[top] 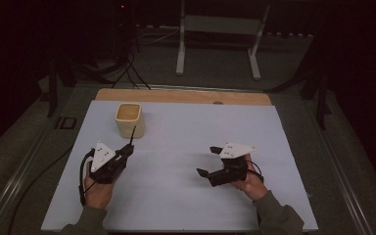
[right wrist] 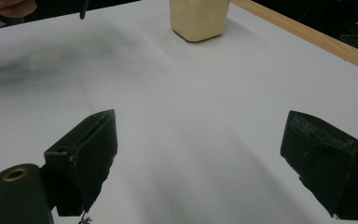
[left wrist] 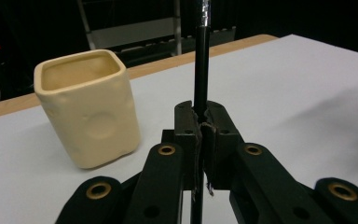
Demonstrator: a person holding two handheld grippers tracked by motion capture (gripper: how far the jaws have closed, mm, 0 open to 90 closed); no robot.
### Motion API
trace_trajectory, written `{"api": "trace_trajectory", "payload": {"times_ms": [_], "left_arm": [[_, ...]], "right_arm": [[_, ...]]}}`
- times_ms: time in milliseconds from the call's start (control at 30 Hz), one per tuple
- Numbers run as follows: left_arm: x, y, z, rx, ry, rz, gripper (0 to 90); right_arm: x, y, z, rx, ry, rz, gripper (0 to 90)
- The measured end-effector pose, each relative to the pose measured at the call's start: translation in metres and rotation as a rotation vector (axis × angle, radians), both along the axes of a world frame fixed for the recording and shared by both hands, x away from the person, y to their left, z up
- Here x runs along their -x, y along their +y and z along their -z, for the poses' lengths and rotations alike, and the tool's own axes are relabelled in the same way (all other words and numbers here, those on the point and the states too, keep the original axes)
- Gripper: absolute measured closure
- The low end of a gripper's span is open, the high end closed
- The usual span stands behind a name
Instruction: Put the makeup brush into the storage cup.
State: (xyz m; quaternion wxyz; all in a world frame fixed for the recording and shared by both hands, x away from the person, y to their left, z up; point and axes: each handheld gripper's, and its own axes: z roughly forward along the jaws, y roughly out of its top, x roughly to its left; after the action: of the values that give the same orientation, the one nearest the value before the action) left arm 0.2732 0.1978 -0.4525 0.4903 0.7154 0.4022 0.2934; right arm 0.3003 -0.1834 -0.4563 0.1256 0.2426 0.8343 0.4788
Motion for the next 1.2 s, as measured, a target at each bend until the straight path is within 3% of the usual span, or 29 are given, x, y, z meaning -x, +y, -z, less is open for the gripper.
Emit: {"api": "trace_trajectory", "payload": {"times_ms": [100, 600, 1200], "left_arm": [[-0.003, 0.002, 0.000, 0.012, -0.011, -0.010, 86.2], [-0.016, 0.002, -0.012, 0.004, -0.047, -0.031, 86.2], [-0.032, 0.001, -0.023, 0.011, -0.065, -0.037, 86.2]], "right_arm": [[0.004, -0.011, 0.007, 0.010, 0.005, 0.024, 10.8], [0.018, -0.048, 0.013, -0.038, -0.023, 0.151, 10.8], [0.032, -0.070, 0.015, -0.062, -0.032, 0.190, 10.8]]}}
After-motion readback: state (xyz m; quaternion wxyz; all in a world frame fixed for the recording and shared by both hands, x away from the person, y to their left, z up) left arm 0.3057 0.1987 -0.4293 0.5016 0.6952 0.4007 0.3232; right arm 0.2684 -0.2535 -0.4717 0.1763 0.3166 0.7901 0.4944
